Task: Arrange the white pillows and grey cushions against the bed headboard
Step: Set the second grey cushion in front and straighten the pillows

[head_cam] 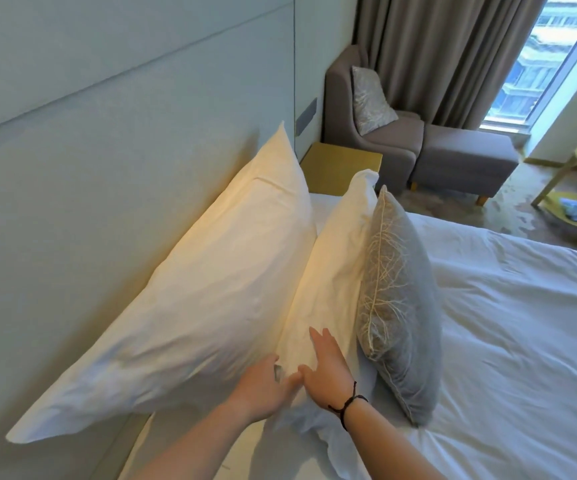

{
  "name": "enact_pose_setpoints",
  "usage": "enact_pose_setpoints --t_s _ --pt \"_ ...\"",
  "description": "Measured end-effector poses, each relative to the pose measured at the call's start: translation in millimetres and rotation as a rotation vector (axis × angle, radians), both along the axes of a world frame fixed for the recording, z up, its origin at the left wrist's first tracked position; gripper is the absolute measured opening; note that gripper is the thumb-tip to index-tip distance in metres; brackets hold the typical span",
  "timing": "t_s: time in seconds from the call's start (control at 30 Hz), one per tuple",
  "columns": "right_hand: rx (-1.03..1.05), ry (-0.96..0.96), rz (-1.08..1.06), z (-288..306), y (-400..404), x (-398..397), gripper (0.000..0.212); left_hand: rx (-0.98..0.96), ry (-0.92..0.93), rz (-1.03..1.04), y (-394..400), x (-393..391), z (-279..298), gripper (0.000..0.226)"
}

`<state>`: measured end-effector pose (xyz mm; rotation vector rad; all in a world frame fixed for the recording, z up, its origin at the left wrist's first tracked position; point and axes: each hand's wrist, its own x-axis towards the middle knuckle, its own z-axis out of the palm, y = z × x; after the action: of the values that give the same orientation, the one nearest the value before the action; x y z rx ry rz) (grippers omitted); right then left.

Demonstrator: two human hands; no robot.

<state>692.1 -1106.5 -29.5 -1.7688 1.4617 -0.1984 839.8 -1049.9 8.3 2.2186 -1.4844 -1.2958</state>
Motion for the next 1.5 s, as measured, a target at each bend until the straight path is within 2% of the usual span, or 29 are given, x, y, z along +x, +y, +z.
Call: enact_pose_setpoints --t_s 0.07,0.13,0.23,0.3,0.4,0.6,0.77,0.9,0.97,1.07,1.17,1.3,1.37,1.43,1.5 --pt "0.016 -0.054 -0.082 -4.3 0.4 -13.7 0.066 0.045 0.146 0.090 -7.2 -20.4 -8.8 0.055" --pt "0.030 -0.061 -0.120 -8.4 0.7 -27.4 0.062 0.007 0.203 0.138 -9.0 -30.9 -18.0 0.039" --pt "0.048 -0.084 -0.132 -15.5 4.7 -36.9 0.063 -0.086 0.080 0.086 -9.9 -32.5 -23.4 0.030" --pt "0.063 -0.110 -0.146 -17.2 10.3 -35.4 0.071 -0.117 -0.012 0.073 -10.8 -28.3 -20.2 0.021" --pt "0.047 -0.156 -0.144 -13.0 15.1 -29.2 0.084 -0.173 -0.070 0.043 -14.1 -23.7 -7.6 0.029" --pt "0.013 -0.247 -0.154 0.3 26.2 -22.7 0.085 -0.314 -0.062 0.087 4.1 -9.1 16.6 0.045" --pt "0.084 -0.204 -0.107 -13.5 44.1 -18.1 0.089 -0.149 0.013 0.150 31.4 7.2 9.6 0.042" --pt "0.074 -0.128 -0.105 -15.5 42.4 -13.8 0.090 -0.103 0.195 0.398 30.5 17.4 9.8 0.051" --pt "0.061 -0.085 -0.112 -13.3 41.7 -11.0 0.093 -0.190 0.091 0.383 28.8 29.1 9.4 0.050" --pt "0.034 -0.037 -0.076 -11.2 44.4 -5.9 0.091 -0.322 -0.186 0.305 34.5 50.5 2.4 0.049" --pt "0.030 0.016 0.029 -10.0 48.8 1.5 0.089 -0.306 -0.364 0.257 45.8 66.5 -12.0 0.045" --pt "0.060 0.097 0.115 -2.6 41.6 6.6 0.089 -0.211 -0.504 0.118 53.1 65.9 -27.3 0.039" --pt "0.053 0.142 0.141 10.1 25.0 4.2 0.081 -0.162 -0.562 0.054 47.7 62.8 -23.9 0.036" --pt "-0.055 0.170 0.237 30.1 1.8 2.6 0.067 -0.121 -0.585 -0.011 37.0 60.3 -15.0 0.032" --pt "-0.244 0.114 0.267 53.8 -24.9 0.7 0.058 -0.115 -0.571 -0.084 20.9 56.4 -4.9 0.028"
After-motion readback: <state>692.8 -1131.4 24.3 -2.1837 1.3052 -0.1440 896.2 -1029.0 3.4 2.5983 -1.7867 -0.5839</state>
